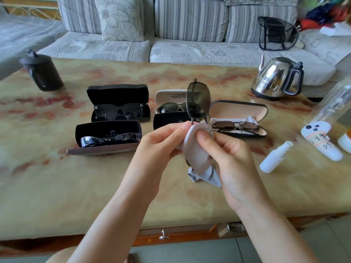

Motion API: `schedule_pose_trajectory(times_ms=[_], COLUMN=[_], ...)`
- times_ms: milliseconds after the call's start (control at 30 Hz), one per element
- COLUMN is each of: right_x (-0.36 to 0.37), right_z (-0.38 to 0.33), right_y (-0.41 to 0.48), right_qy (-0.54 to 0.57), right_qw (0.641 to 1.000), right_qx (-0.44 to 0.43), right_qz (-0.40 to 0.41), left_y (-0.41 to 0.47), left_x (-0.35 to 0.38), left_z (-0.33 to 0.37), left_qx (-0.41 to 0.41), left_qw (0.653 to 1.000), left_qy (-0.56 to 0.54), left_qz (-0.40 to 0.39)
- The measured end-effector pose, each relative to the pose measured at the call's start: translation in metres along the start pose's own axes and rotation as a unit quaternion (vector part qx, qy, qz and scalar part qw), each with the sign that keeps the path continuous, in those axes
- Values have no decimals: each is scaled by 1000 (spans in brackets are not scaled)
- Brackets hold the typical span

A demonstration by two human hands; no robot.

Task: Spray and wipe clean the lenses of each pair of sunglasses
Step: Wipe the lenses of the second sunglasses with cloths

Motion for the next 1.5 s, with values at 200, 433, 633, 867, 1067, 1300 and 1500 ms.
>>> schedule_pose_trajectory(times_ms=[200, 433, 633, 867, 1067, 1300, 1500], right_x=[-5, -4, 0, 1, 5, -3, -1], right_z=[4, -1, -2, 3, 4, 5, 3], right_y=[1, -1, -3, -5, -9, -3, -3], right_qy=[3, 3, 0, -46, -71, -20, 54], right_qw=[999, 1000, 1000, 998, 994, 999, 998], right_qx=[31, 5, 0, -4, 28, 39, 35], right_qz=[29, 22, -8, -35, -74, 5, 20], left_y=[-1, 0, 2, 9, 9, 2, 3], left_x=[9, 15, 10, -7, -8, 1, 6], left_z=[-3, -5, -6, -5, -3, -5, -3], left_qx=[-31, -29, -49, -68, -54, -16, 15], left_qw=[999, 997, 994, 990, 989, 999, 998], left_qy=[6, -21, -74, -124, -135, 7, 51], left_qz=[-26, -72, -66, 17, 28, 38, 29])
Point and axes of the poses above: each hand's wrist, its own y-axis towards the middle knuckle, its own x-axis out of the palm, z = x × y, the point moved 7 cm from there along y, towards the middle knuckle, and after that the axes turned 10 degrees about y, right-handed, at the moved point
